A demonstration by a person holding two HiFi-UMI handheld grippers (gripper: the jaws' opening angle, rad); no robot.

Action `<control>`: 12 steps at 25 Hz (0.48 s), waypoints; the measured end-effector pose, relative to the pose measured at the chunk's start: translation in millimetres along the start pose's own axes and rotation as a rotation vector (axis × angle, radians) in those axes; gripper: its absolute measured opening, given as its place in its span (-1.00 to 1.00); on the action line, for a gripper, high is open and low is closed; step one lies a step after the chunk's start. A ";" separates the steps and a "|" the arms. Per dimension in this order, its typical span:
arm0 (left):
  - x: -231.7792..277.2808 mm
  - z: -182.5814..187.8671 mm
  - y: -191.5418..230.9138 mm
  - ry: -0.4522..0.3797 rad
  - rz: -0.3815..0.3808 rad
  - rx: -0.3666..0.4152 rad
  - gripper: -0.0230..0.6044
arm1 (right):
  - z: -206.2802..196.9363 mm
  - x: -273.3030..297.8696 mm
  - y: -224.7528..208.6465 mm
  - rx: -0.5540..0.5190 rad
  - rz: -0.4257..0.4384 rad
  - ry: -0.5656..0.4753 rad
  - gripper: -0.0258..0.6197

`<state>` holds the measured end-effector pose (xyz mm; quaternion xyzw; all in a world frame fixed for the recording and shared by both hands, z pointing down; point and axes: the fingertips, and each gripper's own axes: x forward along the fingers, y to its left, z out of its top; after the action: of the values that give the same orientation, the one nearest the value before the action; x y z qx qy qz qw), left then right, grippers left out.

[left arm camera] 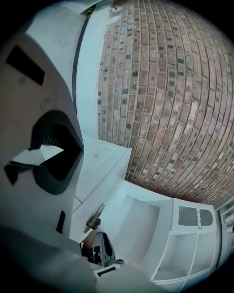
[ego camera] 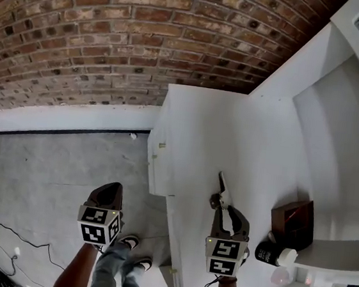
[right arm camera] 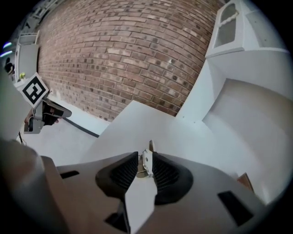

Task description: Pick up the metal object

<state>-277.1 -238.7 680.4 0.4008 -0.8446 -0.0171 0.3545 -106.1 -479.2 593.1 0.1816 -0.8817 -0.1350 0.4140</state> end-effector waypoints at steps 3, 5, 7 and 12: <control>4.0 -2.3 5.4 0.001 0.005 -0.001 -0.89 | -1.4 7.1 1.5 -0.055 -0.022 0.020 -0.62; 5.7 -4.2 9.7 0.005 0.007 -0.003 -0.89 | -2.3 11.5 2.4 -0.084 -0.038 0.035 -0.62; 7.0 -5.5 14.8 0.006 0.012 -0.010 -0.89 | -3.2 16.4 3.5 -0.115 -0.051 0.049 -0.62; 10.8 -6.5 26.1 0.002 0.024 -0.025 -0.89 | -5.3 27.4 3.4 -0.209 -0.100 0.076 -0.63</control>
<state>-295.0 -226.8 699.7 0.3864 -0.8487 -0.0229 0.3605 -118.8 -488.4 616.4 0.1860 -0.8363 -0.2396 0.4568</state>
